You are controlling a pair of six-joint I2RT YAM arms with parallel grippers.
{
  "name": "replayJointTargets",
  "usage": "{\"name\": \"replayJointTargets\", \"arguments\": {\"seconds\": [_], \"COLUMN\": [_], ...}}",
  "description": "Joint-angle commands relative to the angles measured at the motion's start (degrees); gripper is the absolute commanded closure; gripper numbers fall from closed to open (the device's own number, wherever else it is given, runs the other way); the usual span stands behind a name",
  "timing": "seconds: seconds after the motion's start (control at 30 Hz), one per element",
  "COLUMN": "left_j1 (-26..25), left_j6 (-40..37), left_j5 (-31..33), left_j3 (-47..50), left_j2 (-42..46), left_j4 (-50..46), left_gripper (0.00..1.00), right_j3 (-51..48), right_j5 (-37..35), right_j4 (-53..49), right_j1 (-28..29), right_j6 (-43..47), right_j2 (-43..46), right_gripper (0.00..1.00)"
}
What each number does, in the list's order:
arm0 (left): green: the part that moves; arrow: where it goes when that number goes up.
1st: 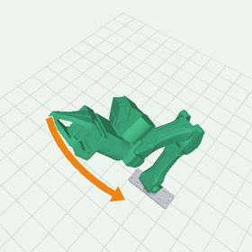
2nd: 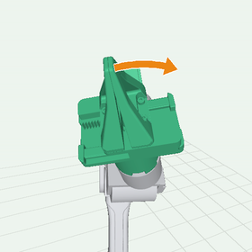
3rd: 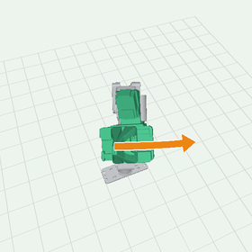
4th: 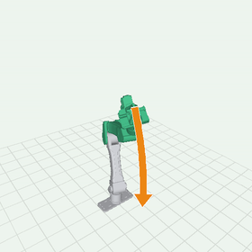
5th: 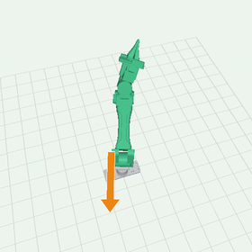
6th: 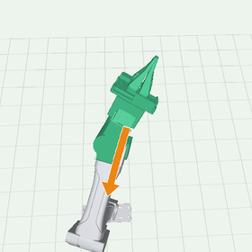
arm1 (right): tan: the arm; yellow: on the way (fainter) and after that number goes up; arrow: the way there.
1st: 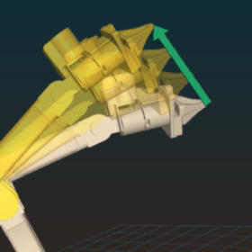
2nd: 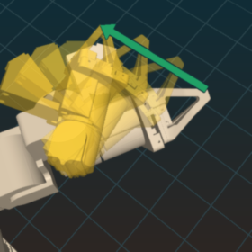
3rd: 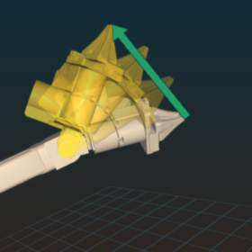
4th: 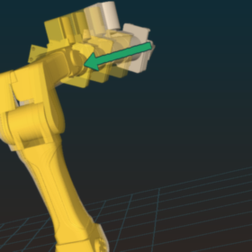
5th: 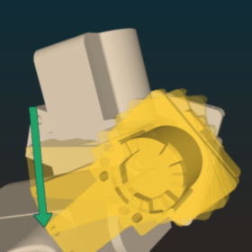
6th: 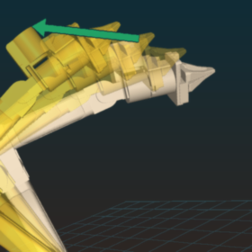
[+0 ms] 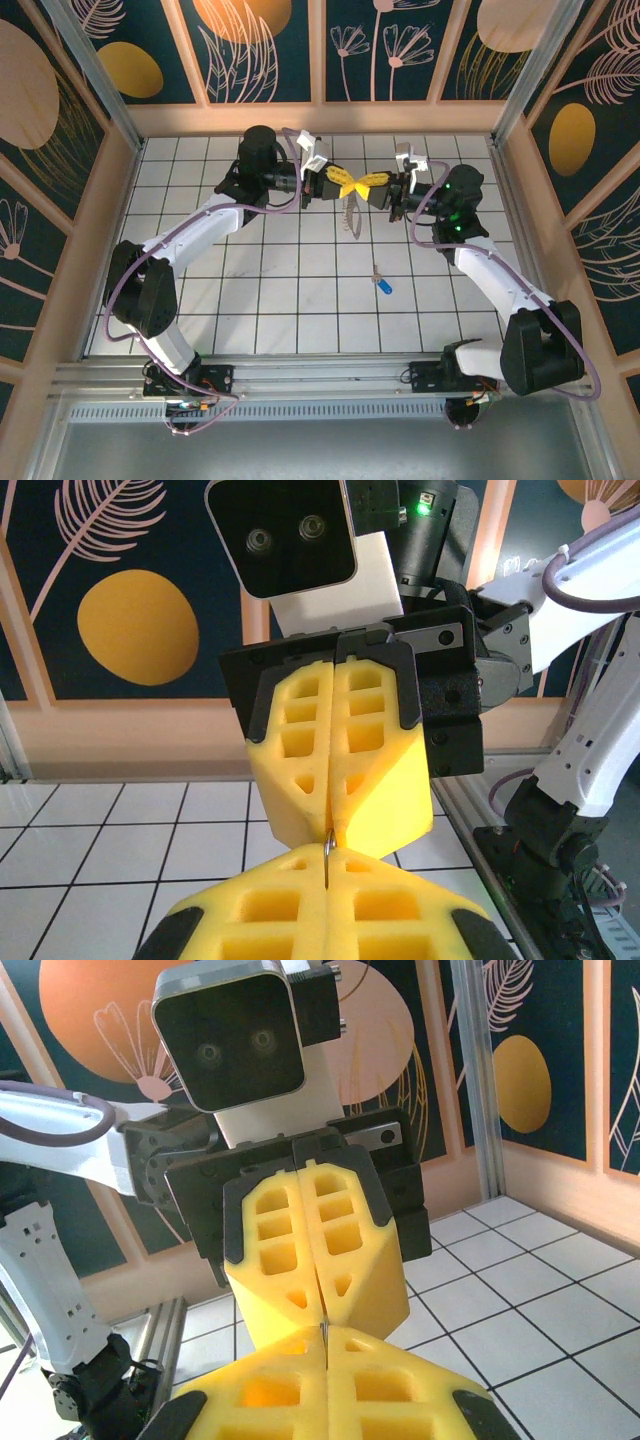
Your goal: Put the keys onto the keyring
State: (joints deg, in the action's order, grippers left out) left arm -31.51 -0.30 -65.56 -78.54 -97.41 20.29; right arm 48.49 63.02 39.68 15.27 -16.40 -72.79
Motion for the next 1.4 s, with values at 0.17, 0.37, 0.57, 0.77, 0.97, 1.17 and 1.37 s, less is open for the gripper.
{"name": "replayJointTargets", "arguments": {"seconds": [0.17,0.37,0.57,0.77,0.97,1.17,1.37], "left_j1": [-0.84,-0.83,-0.84,-0.79,-0.84,-0.84,-0.83], "left_j6": [1.02,1.70,1.16,0.85,1.51,4.53,11.63], "left_j5": [-1.06,-0.89,-0.87,-0.62,-0.89,-1.41,-2.42], "left_j3": [-1.66,-1.26,-1.33,-1.34,-1.31,-0.38,0.36], "left_j2": [0.27,0.46,0.29,0.22,-0.41,-0.42,-2.41], "left_j4": [2.81,3.57,2.78,2.16,2.22,6.62,15.55], "left_gripper": [0.94,0.85,0.89,0.82,0.78,0.77,0.77], "right_j3": [-1.59,-1.66,-1.66,-1.76,-1.98,-2.23,-2.63], "right_j5": [-0.97,-1.40,-1.59,-1.93,-2.82,-2.78,-2.91], "right_j4": [5.28,7.13,8.18,9.43,12.45,14.35,15.98], "right_j1": [-1.39,-2.00,-2.37,-2.44,-2.67,-2.64,-2.66], "right_j6": [-3.28,-4.43,-5.13,-6.12,-8.31,-9.65,-10.73], "right_j2": [0.81,1.25,1.42,1.43,1.25,0.81,0.33], "right_gripper": [1.00,1.00,1.00,1.00,1.00,1.00,1.00]}}
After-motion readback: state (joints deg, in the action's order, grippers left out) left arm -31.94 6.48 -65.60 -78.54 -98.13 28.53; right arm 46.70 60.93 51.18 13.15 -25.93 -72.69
